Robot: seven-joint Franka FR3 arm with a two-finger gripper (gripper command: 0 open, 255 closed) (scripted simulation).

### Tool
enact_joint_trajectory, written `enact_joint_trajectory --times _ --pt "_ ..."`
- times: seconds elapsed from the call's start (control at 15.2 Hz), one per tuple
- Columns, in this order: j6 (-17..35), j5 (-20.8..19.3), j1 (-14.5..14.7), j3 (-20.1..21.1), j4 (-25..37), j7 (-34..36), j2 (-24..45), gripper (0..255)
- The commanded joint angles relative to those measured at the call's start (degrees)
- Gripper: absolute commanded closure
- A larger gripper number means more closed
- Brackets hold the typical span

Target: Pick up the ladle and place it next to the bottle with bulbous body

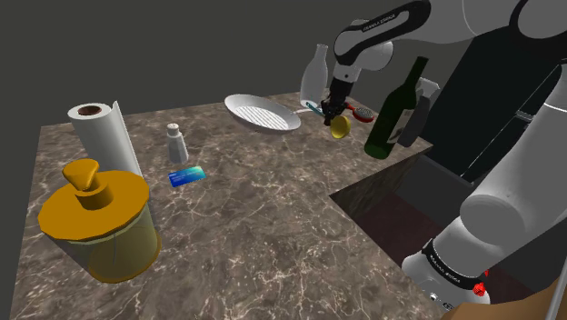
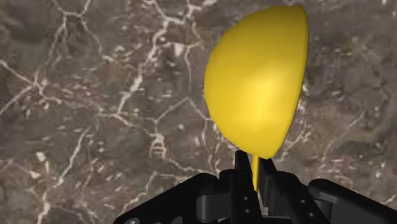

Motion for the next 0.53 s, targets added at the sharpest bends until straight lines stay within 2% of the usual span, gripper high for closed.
enact_joint_trajectory --times 0.0,0.13,0.2,0.46 --pt "-0.1 0.0 0.0 0.0 -0.4 -0.1 0.1 255" --pt "-0.1 0.0 0.0 0.0 -0.4 -0.1 0.1 255" --pt "-0.3 0.0 0.0 0.0 -0.3 0.0 0.1 0" --pt "-0.2 0.0 0.0 0.0 -0.3 0.0 0.2 0"
